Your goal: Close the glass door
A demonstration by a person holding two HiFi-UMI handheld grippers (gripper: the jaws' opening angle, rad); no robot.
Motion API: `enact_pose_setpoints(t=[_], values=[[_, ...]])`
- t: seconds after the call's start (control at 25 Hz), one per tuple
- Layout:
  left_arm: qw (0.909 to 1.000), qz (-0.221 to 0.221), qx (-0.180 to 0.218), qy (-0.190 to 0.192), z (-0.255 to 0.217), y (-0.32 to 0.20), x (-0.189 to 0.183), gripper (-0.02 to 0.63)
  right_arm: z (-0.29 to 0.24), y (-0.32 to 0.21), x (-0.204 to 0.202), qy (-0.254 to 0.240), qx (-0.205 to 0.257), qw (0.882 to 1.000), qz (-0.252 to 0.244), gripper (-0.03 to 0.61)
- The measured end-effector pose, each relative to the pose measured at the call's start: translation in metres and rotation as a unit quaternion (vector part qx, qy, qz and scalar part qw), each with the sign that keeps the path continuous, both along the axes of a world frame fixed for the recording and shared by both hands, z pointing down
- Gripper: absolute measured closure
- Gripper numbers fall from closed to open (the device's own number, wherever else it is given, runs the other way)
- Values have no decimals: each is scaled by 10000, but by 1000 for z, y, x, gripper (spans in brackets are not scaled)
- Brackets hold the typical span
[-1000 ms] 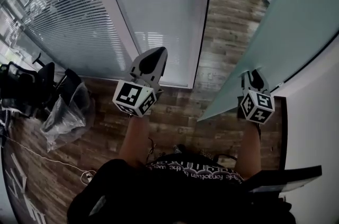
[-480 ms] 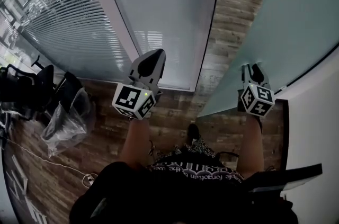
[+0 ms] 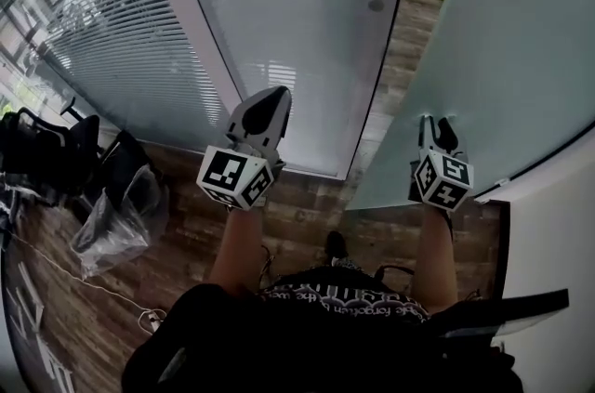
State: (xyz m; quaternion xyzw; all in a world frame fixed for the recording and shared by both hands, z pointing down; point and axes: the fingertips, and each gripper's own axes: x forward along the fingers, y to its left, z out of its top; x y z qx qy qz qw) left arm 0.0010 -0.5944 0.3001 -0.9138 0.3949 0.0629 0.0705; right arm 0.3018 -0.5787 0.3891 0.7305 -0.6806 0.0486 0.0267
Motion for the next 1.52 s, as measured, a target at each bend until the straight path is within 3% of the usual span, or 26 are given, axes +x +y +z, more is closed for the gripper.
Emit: enact_pose_setpoints(t=[0.4,1.0,1.52], values=[[9999,-79,64,-75,0,-48,30,612,6,-61,14,31,-13,10000,-66,459],[9991,-401,-18,-101,6,-91,19,612,4,-132,28,21,-62,9999,-104,462],[9992,-347,-146,-109,17,-117,25,612,4,-159,35,132,-28,9998,-147,462]])
